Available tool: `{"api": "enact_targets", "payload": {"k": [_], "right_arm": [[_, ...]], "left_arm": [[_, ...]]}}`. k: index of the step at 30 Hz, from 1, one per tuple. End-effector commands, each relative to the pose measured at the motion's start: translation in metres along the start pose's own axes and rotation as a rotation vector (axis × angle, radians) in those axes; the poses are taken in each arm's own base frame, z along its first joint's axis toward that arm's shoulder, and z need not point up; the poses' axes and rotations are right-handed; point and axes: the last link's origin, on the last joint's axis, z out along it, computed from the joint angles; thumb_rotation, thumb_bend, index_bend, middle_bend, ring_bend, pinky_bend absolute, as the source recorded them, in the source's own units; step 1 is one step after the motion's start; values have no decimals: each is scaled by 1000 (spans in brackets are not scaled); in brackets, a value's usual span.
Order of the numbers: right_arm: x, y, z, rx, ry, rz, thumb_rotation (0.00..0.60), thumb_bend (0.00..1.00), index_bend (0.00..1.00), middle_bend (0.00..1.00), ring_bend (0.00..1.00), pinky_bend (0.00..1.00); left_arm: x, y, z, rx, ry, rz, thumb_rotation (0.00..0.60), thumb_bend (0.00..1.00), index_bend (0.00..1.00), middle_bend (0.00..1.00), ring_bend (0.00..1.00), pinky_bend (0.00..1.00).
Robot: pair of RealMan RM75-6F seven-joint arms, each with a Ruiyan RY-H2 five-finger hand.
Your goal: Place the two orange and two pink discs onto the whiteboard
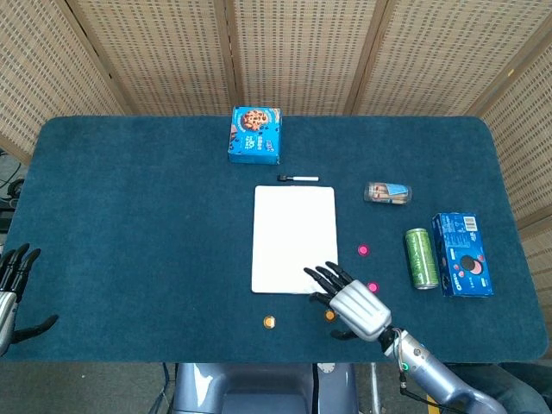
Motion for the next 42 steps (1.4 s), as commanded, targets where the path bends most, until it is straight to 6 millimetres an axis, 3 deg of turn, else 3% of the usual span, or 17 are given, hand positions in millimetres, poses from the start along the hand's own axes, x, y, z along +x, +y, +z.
{"api": "enact_targets", "payload": {"k": [1, 10, 20, 32, 42], "right_arm": [[-8, -13, 23, 10, -33, 15, 600, 159, 347, 0, 0, 0], [-27, -28, 52, -30, -109, -14, 600, 258, 370, 0, 0, 0], [-46, -49, 73, -23, -176, -24, 600, 260, 373, 0, 0, 0], [-55, -71, 94, 29, -206, 6, 600, 260, 378, 0, 0, 0], [-61, -72, 106, 7, -212, 3, 600, 260, 380, 0, 0, 0]], "left_arm": [[0, 0, 2, 3, -3, -1, 600, 0, 0, 0, 0, 0], [1, -1, 2, 1, -6, -5, 600, 0, 0, 0, 0, 0], [2, -2, 1, 2, -2, -10, 600, 0, 0, 0, 0, 0], [2, -3, 3, 7, -6, -13, 600, 0, 0, 0, 0, 0], [3, -5, 4, 13, -8, -18, 600, 0, 0, 0, 0, 0]]}}
